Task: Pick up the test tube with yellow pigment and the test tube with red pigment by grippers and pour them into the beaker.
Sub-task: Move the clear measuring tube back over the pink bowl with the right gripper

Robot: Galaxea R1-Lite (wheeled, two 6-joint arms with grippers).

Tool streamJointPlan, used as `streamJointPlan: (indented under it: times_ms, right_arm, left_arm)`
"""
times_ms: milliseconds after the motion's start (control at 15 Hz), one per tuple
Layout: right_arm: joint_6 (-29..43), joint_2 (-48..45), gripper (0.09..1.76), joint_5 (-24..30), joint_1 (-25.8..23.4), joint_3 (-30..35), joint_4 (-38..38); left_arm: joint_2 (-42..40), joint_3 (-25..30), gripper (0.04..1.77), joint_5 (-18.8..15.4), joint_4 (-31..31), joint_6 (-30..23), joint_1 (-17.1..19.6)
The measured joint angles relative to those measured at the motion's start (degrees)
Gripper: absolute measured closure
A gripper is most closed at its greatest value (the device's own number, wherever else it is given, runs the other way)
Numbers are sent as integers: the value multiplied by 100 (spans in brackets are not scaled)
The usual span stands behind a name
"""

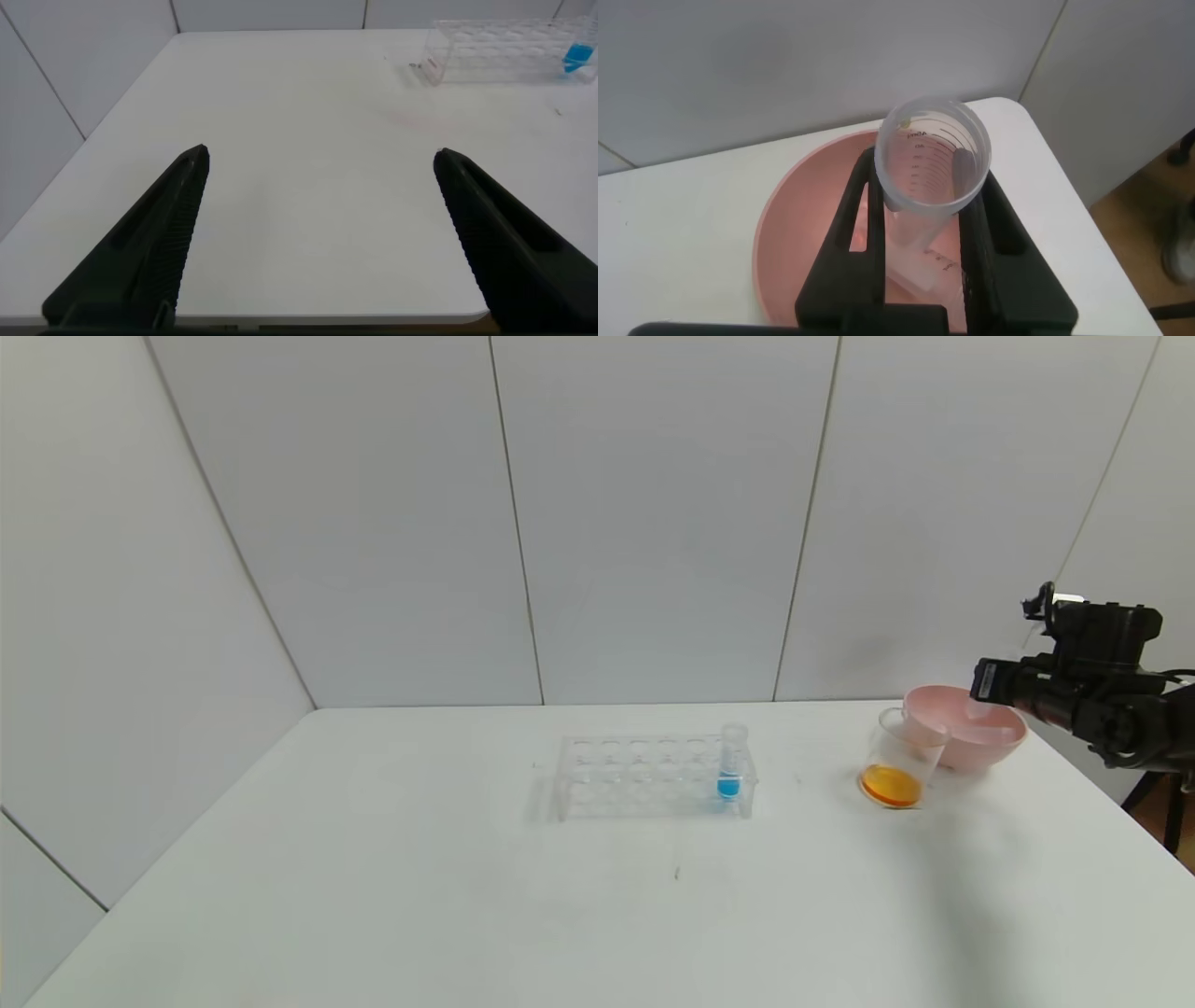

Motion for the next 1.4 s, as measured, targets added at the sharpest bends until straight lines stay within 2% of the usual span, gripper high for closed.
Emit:
streamJointPlan:
  times_ms: [1067,1400]
  right_arm:
    - [132,151,133,141,-18,-35,-29]
    - [132,129,80,227,-57,6,-33]
  left_arm:
    - [0,0,9,0,0,0,0]
    - [0,0,9,0,0,0,0]
